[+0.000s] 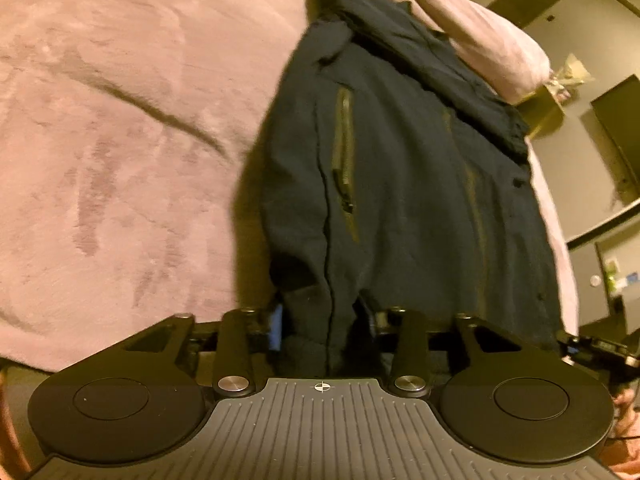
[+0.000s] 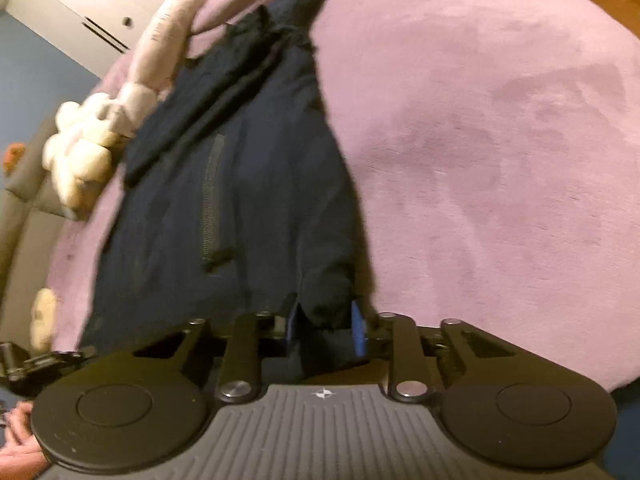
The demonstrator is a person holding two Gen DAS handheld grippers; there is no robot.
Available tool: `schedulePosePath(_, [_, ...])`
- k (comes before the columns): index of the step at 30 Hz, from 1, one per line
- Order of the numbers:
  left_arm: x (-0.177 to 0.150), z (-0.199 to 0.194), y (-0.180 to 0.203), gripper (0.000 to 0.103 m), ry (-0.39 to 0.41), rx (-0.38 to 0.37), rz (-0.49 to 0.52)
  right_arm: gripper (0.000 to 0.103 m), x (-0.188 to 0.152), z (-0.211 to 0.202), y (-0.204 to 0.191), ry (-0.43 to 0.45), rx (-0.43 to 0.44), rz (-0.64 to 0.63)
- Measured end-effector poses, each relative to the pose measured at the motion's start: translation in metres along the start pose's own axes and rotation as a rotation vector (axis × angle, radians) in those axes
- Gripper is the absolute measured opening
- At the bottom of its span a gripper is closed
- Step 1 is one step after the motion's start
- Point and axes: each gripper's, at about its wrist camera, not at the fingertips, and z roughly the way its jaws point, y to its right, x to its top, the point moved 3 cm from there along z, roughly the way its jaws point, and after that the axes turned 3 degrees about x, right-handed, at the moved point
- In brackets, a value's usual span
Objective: Fold large clothes
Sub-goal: 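Grasp the jacket hem with both grippers and lift it toward the collar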
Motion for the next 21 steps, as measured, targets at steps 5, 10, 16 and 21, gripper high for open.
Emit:
schedulePosePath(5, [0.026,-0.029,0.033,0.03,0.085,-0.123,0.03,0.021,0.027,-0.017,-0.019,0.099,0.205,0.084])
schedulePosePath(10, [0.082,-0.052,0.071,0.029,0.24,-0.178,0.067,0.019,0.081,-0.016,-0.047,0.223,0.265,0.068])
schedulePosePath(16, [0.158,-0.039,0.074,0.027,0.361,-0.12,-0.038,0.019,0.156,0.011,-0.066,0.358,0.193,0.071])
schedulePosePath(21, [0.214,0.001,0.065,0.027,0.387,-0.039,-0.128,0.019,0.207,0.052,-0.073,0.381,0.084,0.094])
